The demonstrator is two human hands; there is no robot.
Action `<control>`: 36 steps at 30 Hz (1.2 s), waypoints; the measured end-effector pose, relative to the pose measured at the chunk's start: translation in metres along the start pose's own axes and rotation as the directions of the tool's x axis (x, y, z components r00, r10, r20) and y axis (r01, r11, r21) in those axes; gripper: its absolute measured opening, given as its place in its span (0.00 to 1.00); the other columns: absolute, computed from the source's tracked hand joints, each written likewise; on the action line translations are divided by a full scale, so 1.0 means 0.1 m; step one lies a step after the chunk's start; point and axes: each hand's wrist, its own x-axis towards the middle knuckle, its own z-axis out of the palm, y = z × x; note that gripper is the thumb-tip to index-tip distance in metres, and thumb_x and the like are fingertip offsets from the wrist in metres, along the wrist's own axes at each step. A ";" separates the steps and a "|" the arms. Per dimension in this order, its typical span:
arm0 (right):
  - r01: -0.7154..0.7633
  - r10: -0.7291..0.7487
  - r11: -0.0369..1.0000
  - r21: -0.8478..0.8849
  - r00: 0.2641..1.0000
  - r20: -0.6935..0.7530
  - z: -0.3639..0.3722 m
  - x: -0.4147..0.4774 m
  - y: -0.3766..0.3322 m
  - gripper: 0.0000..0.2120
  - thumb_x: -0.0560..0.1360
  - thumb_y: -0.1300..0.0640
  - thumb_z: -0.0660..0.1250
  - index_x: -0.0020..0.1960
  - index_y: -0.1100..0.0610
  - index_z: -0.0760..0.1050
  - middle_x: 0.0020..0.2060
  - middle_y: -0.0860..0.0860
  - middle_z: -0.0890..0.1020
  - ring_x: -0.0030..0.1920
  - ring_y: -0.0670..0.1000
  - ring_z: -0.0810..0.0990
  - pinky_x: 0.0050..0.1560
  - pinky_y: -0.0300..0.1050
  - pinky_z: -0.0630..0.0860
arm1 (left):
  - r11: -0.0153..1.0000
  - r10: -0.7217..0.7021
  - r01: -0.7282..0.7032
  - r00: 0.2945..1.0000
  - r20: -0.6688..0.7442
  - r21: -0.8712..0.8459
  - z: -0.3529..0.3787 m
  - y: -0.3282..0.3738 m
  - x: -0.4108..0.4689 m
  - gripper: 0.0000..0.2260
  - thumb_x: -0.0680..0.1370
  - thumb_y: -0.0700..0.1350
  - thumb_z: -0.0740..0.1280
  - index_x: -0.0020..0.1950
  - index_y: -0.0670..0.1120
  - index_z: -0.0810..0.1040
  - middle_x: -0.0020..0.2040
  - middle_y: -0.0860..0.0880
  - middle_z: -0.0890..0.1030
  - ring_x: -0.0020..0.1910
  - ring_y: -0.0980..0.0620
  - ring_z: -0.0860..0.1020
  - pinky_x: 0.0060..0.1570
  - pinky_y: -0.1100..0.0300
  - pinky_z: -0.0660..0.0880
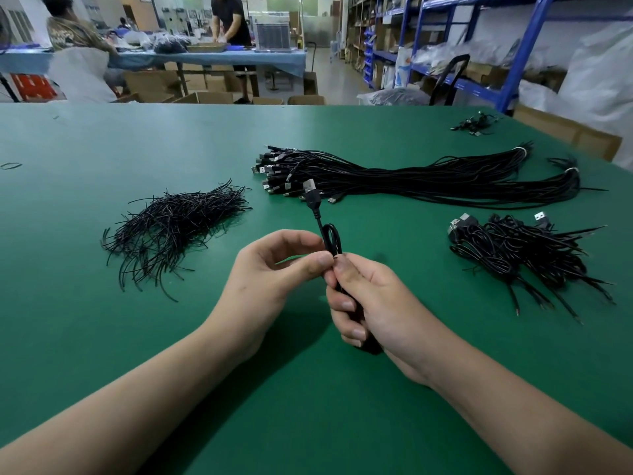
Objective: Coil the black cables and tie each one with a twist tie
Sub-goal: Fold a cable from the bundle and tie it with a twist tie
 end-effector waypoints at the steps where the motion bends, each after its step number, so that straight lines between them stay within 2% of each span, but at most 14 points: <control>1: 0.002 -0.002 1.000 -0.002 1.000 0.003 0.00 0.00 0.00 0.15 0.86 0.50 0.53 0.45 0.56 0.67 0.29 0.46 0.66 0.23 0.46 0.63 0.25 0.38 0.64 | 1.000 -0.020 0.020 1.000 0.003 -0.023 -0.01 -0.02 0.00 0.16 0.66 0.48 0.78 0.50 0.42 0.82 0.46 0.46 0.85 0.44 0.52 0.83 0.57 0.56 0.80; 4: 0.011 -0.011 1.000 -0.009 1.000 0.012 -0.01 0.00 0.01 0.15 0.86 0.49 0.54 0.45 0.56 0.67 0.30 0.47 0.66 0.23 0.46 0.63 0.25 0.38 0.65 | 0.992 -0.073 0.078 0.996 0.051 -0.103 -0.02 -0.01 0.01 0.18 0.66 0.48 0.77 0.51 0.40 0.82 0.41 0.44 0.85 0.42 0.51 0.83 0.53 0.59 0.80; 6: 0.020 -0.019 1.000 -0.009 1.000 0.017 -0.01 0.00 0.01 0.15 0.86 0.48 0.54 0.45 0.55 0.68 0.30 0.47 0.65 0.24 0.46 0.63 0.25 0.38 0.64 | 0.986 -0.088 0.099 0.992 0.088 -0.133 -0.03 0.00 0.02 0.19 0.68 0.47 0.76 0.55 0.37 0.82 0.42 0.41 0.84 0.45 0.49 0.83 0.54 0.59 0.79; 9: 0.031 -0.031 1.000 -0.004 0.999 0.035 -0.02 0.00 0.00 0.15 0.85 0.47 0.55 0.45 0.55 0.68 0.30 0.47 0.65 0.24 0.46 0.63 0.26 0.38 0.63 | 0.979 -0.078 0.105 0.984 0.158 -0.173 -0.04 0.02 0.02 0.13 0.73 0.42 0.72 0.56 0.38 0.82 0.47 0.34 0.82 0.48 0.46 0.82 0.56 0.58 0.79; 11: 0.033 -0.032 0.999 -0.012 0.998 0.047 -0.03 -0.01 -0.01 0.15 0.85 0.46 0.55 0.44 0.54 0.68 0.30 0.48 0.65 0.25 0.47 0.63 0.27 0.38 0.62 | 0.979 -0.073 0.106 0.980 0.185 -0.177 -0.04 0.04 0.01 0.10 0.74 0.41 0.73 0.54 0.40 0.84 0.48 0.33 0.82 0.47 0.46 0.83 0.55 0.58 0.79; 13: 0.041 -0.039 0.999 -0.035 0.998 0.055 -0.03 -0.02 -0.02 0.15 0.85 0.47 0.55 0.44 0.54 0.68 0.30 0.47 0.65 0.25 0.47 0.63 0.28 0.38 0.61 | 0.977 -0.087 0.118 0.981 0.172 -0.176 -0.04 0.05 0.02 0.12 0.70 0.44 0.76 0.52 0.42 0.85 0.47 0.35 0.83 0.47 0.47 0.83 0.55 0.57 0.80; 17: 0.073 -0.067 0.991 -0.109 0.996 0.059 -0.02 -0.03 -0.04 0.15 0.86 0.48 0.54 0.45 0.55 0.68 0.30 0.48 0.64 0.25 0.47 0.63 0.29 0.38 0.60 | 0.983 -0.120 0.136 0.985 0.127 -0.123 -0.07 0.06 0.01 0.15 0.67 0.47 0.79 0.50 0.43 0.86 0.55 0.36 0.84 0.49 0.50 0.83 0.56 0.57 0.81; 21: 0.086 -0.079 0.985 -0.150 0.995 0.052 -0.03 -0.03 -0.04 0.15 0.86 0.50 0.54 0.44 0.56 0.68 0.30 0.49 0.63 0.25 0.47 0.62 0.28 0.39 0.60 | 0.985 -0.133 0.145 0.984 0.120 -0.099 -0.08 0.06 0.01 0.14 0.66 0.50 0.78 0.49 0.45 0.87 0.50 0.42 0.86 0.49 0.51 0.85 0.53 0.62 0.79; 30: 0.107 -0.100 0.966 -0.233 0.994 0.041 -0.05 -0.02 -0.03 0.15 0.85 0.49 0.54 0.46 0.57 0.68 0.30 0.50 0.64 0.22 0.49 0.64 0.25 0.41 0.62 | 0.980 -0.150 0.170 0.973 0.175 -0.107 -0.07 0.06 0.00 0.12 0.74 0.45 0.72 0.55 0.43 0.87 0.51 0.40 0.86 0.49 0.49 0.85 0.51 0.61 0.80; 36: 0.098 -0.092 0.971 -0.216 0.995 0.039 -0.06 -0.04 -0.04 0.14 0.86 0.49 0.54 0.44 0.52 0.69 0.30 0.48 0.68 0.21 0.50 0.71 0.23 0.39 0.65 | 0.988 -0.132 0.143 0.976 0.172 -0.053 -0.04 0.04 -0.01 0.16 0.72 0.49 0.72 0.56 0.42 0.86 0.46 0.44 0.87 0.45 0.50 0.85 0.52 0.59 0.80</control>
